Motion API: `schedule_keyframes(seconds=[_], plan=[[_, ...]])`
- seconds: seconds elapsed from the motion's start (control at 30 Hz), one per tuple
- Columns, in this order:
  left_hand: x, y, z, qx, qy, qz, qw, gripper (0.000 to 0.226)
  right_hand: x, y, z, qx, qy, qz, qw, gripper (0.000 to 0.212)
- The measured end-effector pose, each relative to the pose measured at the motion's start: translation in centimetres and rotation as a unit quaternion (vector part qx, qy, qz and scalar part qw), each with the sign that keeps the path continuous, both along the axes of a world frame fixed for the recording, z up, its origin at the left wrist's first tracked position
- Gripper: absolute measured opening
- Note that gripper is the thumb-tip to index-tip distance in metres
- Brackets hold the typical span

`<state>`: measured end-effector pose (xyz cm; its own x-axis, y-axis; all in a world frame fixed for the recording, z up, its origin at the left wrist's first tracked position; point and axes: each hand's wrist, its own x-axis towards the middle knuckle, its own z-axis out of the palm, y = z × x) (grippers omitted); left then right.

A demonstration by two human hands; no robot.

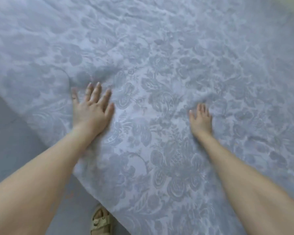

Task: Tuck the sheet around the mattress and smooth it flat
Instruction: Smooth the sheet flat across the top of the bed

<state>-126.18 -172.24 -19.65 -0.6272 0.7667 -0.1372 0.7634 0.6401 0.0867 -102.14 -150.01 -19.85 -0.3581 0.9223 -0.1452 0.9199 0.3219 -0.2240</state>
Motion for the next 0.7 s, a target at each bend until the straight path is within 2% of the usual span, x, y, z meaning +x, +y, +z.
schedule_keyframes(seconds=[0.07,0.1,0.17,0.23,0.27,0.3,0.33,0.4,0.47,0.53,0.6,0.67,0.7], plan=[[-0.4,-6.2,-1.7,0.019,-0.018,0.049,0.998,0.058,-3.6,-9.0,-2.2,0.013,0.025,0.180,0.983,0.064],[-0.1,-8.5,-2.0,0.016,-0.033,0.070,0.997,0.058,-4.3,-14.1,-2.4,-0.004,0.031,0.289,0.957,0.063],[0.5,-10.8,-1.7,-0.003,-0.078,0.090,0.993,0.057,-3.6,-22.5,-1.5,-0.057,0.037,0.474,0.878,0.057],[0.7,-10.7,-0.7,-0.009,-0.095,0.101,0.990,0.057,-2.1,-24.7,0.3,-0.120,0.045,0.548,0.827,0.053],[0.5,-10.2,0.1,-0.003,-0.093,0.109,0.990,0.056,-1.7,-23.3,1.1,-0.145,0.068,0.546,0.822,0.051],[0.2,-9.4,1.1,0.007,-0.087,0.117,0.989,0.054,-1.7,-21.4,2.0,-0.152,0.093,0.522,0.834,0.049],[-0.1,-8.5,2.1,0.021,-0.072,0.118,0.990,0.050,-1.9,-19.2,3.0,-0.147,0.116,0.473,0.861,0.049],[-0.5,-5.7,3.8,0.081,-0.029,0.102,0.991,0.042,-2.1,-13.6,4.7,-0.094,0.159,0.302,0.935,0.050],[0.0,-0.6,5.4,0.117,0.003,0.023,0.993,0.041,-1.9,-6.1,5.6,-0.049,0.118,0.144,0.981,0.051],[1.8,5.3,5.6,0.102,-0.002,-0.109,0.989,0.047,-1.9,0.2,5.2,-0.049,0.027,0.057,0.997,0.053],[3.7,8.0,3.6,0.059,-0.024,-0.170,0.983,0.051,-3.2,1.2,3.2,-0.057,-0.040,0.085,0.994,0.054],[4.7,5.8,0.1,0.025,-0.043,-0.094,0.994,0.054,-3.9,-3.5,0.0,-0.047,-0.020,0.210,0.976,0.052],[5.2,3.4,-1.2,0.023,-0.042,-0.042,0.998,0.057,-3.3,-7.6,-0.9,-0.044,-0.008,0.292,0.955,0.051]])
